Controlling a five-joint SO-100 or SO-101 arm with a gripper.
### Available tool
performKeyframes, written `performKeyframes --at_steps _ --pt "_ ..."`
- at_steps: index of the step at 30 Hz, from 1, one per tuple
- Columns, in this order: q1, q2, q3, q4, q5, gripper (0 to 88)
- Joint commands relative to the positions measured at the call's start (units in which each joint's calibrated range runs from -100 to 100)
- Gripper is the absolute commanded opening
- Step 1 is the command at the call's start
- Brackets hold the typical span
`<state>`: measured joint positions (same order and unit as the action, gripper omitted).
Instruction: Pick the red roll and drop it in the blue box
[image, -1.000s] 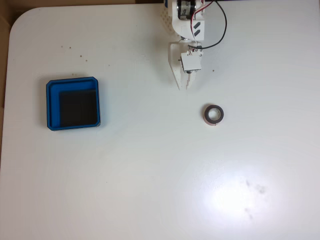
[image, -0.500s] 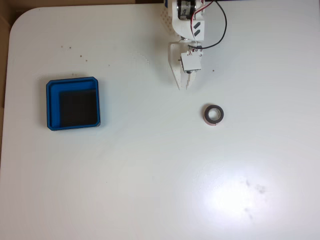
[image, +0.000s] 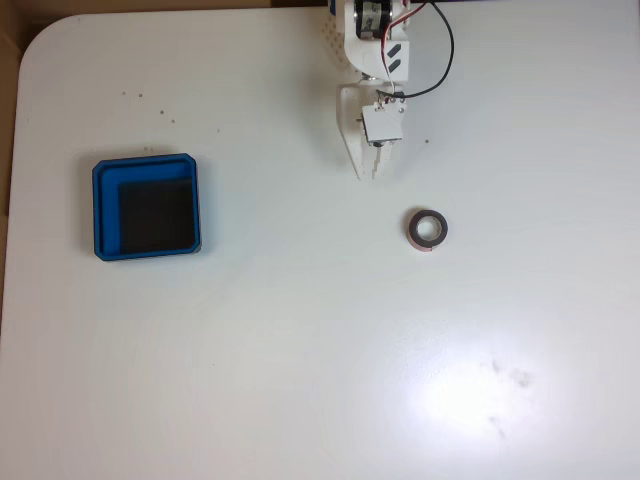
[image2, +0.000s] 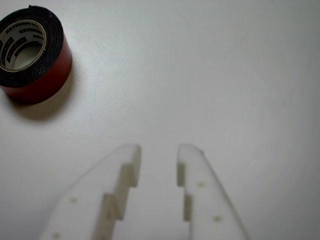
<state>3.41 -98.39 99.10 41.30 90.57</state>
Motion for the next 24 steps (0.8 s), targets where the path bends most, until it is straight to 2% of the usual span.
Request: performKeyframes --at_steps 1,7,16,24 --pt "0.1 -0.4 0.9 -0.3 0.2 0.8" --pt "-1.0 -0.4 0.9 -0.3 0.4 0.8" --pt "-13.2 -0.4 0.9 -0.3 0.4 0.8" --pt "-18.2 -0.4 0.9 -0.3 0.4 0.8"
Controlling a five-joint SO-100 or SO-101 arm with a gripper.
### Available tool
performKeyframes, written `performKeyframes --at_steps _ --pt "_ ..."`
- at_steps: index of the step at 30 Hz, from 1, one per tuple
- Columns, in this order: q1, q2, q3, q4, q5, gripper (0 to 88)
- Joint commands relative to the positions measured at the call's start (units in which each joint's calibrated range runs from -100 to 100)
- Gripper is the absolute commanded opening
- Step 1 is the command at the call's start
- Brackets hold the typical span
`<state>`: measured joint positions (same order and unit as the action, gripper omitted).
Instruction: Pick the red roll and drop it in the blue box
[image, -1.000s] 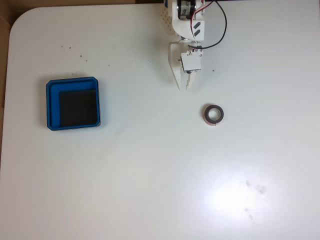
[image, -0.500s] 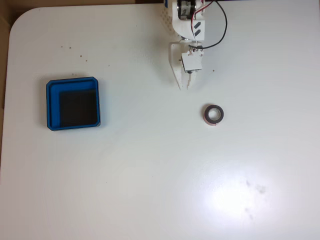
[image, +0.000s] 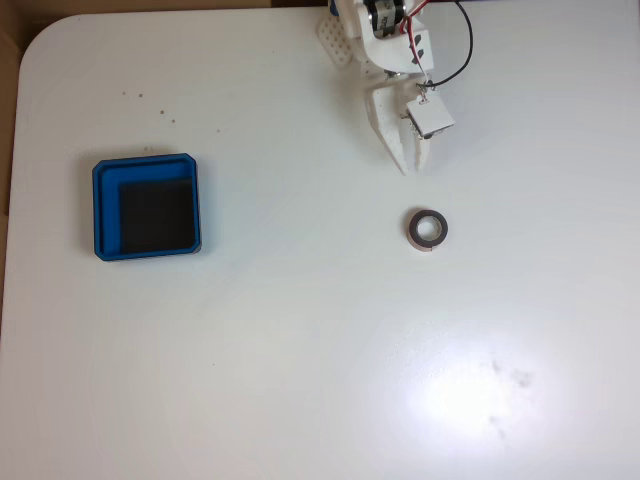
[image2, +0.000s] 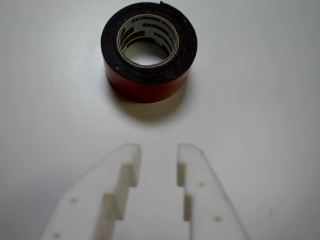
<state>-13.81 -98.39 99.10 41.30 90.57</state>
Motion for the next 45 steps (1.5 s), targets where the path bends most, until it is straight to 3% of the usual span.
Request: performKeyframes --at_steps 1,8,19,45 --pt "-1.1 -0.4 0.9 -0.3 0.4 0.8" --pt "-1.0 1.5 -0.2 -0.3 -0.1 0.8" --pt "-0.9 27.0 -19.3 -0.3 -0.2 0.8" --pt "-1.3 68.1 -56.5 -0.2 0.5 0.9"
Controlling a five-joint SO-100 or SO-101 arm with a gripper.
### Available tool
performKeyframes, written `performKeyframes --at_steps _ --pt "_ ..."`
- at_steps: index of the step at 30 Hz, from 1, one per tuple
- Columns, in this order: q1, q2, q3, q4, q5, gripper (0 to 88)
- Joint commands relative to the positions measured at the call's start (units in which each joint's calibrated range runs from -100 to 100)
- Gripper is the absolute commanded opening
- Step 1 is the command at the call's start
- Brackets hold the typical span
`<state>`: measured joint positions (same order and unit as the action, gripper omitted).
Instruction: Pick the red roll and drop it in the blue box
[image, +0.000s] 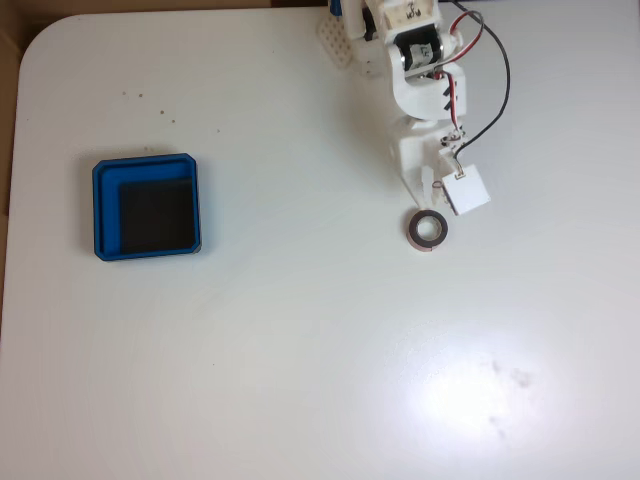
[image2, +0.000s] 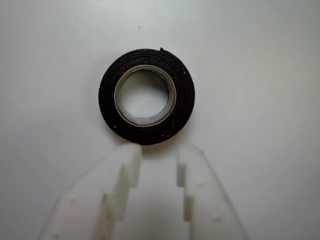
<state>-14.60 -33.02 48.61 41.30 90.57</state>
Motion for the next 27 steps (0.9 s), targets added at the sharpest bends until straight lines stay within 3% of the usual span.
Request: performKeyframes --at_steps 1,8,18,27 --pt "-0.5 4.2 -6.8 -0.2 0.5 0.9" --pt "-0.6 11.5 -9.3 -0.2 0.5 1.9" --pt "-4.8 15.7 -9.3 -0.3 0.0 14.7" --pt "-5.4 19.1 -13.0 -0.4 0.3 15.0"
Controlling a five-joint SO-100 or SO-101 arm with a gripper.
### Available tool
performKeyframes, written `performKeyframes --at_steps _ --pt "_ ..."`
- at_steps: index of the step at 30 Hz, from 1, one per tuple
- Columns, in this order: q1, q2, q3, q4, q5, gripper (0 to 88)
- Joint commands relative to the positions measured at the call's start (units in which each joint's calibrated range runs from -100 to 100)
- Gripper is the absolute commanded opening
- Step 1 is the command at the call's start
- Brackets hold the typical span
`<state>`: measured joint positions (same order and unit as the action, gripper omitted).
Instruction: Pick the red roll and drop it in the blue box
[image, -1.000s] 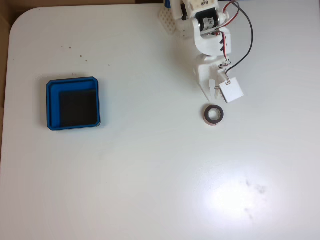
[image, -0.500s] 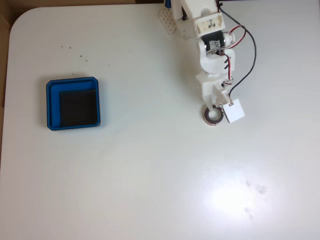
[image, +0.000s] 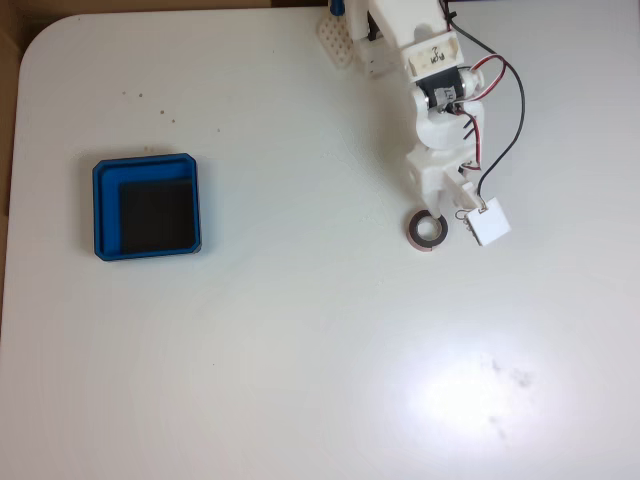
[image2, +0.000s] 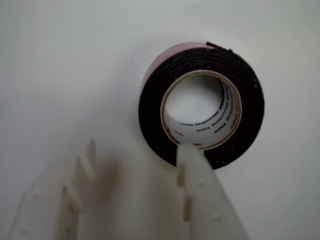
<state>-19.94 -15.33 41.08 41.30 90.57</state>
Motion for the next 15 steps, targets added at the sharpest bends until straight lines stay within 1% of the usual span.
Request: performKeyframes --at_steps 1,5,15 --pt "0.0 2.7 -6.5 -0.4 0.4 14.9" --pt "0.3 6.9 -8.8 -0.4 0.4 14.3" --pt "0.4 7.3 -8.5 -0.3 0.4 14.2"
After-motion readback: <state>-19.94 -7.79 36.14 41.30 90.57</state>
